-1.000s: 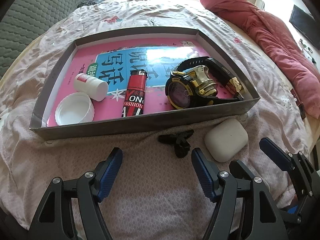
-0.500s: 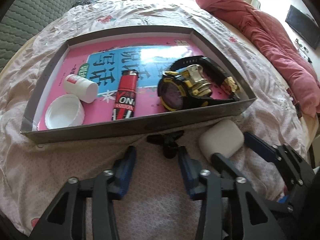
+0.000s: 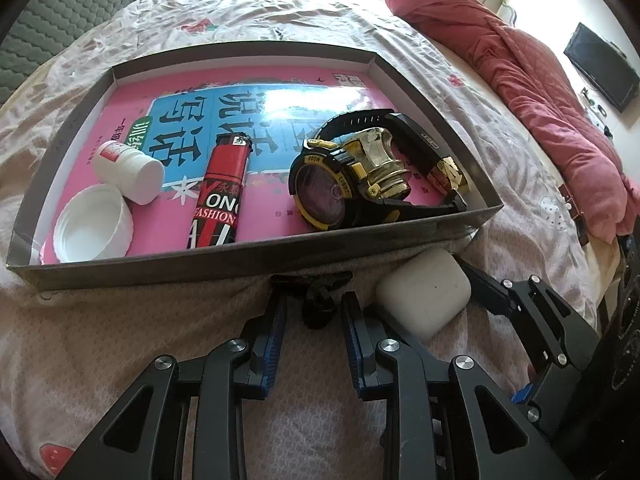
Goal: Organize rigid objects
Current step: 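Close the left gripper on the black clip while the right gripper grasps the white earbud case, then lift the black clip with the left gripper while the right gripper lifts the earbud case over the tray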
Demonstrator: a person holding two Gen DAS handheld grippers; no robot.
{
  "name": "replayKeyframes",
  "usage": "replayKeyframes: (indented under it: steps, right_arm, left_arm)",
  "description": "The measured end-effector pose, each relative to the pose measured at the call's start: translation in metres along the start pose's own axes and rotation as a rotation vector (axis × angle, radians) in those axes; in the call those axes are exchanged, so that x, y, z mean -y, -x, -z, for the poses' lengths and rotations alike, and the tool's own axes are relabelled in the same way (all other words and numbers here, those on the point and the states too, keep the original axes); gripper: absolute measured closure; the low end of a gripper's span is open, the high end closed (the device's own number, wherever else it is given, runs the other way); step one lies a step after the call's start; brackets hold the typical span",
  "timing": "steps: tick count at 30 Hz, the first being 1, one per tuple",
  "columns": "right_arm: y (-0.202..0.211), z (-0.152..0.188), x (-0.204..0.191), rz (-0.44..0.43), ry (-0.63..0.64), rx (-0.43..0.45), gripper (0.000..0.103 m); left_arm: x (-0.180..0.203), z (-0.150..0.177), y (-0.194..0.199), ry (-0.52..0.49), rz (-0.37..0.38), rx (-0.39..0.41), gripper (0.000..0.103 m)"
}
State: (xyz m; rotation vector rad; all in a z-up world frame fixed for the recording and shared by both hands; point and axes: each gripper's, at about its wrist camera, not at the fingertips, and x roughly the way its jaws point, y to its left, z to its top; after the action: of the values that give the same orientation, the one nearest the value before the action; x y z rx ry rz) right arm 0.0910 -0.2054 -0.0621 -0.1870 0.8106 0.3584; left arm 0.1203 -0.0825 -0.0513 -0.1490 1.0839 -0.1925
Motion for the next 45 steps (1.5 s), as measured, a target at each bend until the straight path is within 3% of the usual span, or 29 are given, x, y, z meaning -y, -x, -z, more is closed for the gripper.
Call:
replayKeyframes:
  steps: [6, 9, 18, 24, 45]
  right_arm:
    - [0.002, 0.001, 0.005, -0.02, -0.012, 0.002, 0.043]
    - [0.004, 0.002, 0.005, -0.002, 0.002, 0.003, 0.043]
    - [0.018, 0.003, 0.025, -0.031, -0.083, 0.039, 0.043]
    - [0.025, 0.002, 0.023, -0.043, -0.075, 0.067, 0.043]
    - [0.057, -0.002, 0.025, -0.087, -0.145, 0.181, 0.043]
  left_arm:
    - [0.005, -0.004, -0.006, 0.002, -0.015, -0.005, 0.075]
    - [0.004, -0.005, -0.007, 0.012, -0.022, 0.0, 0.085]
    - [-0.006, 0.003, 0.003, 0.04, 0.014, 0.014, 0.085]
    - [-0.012, 0.013, 0.018, 0.034, 0.017, 0.026, 0.085]
    - [-0.021, 0.016, 0.061, 0.002, -0.036, 0.107, 0.085]
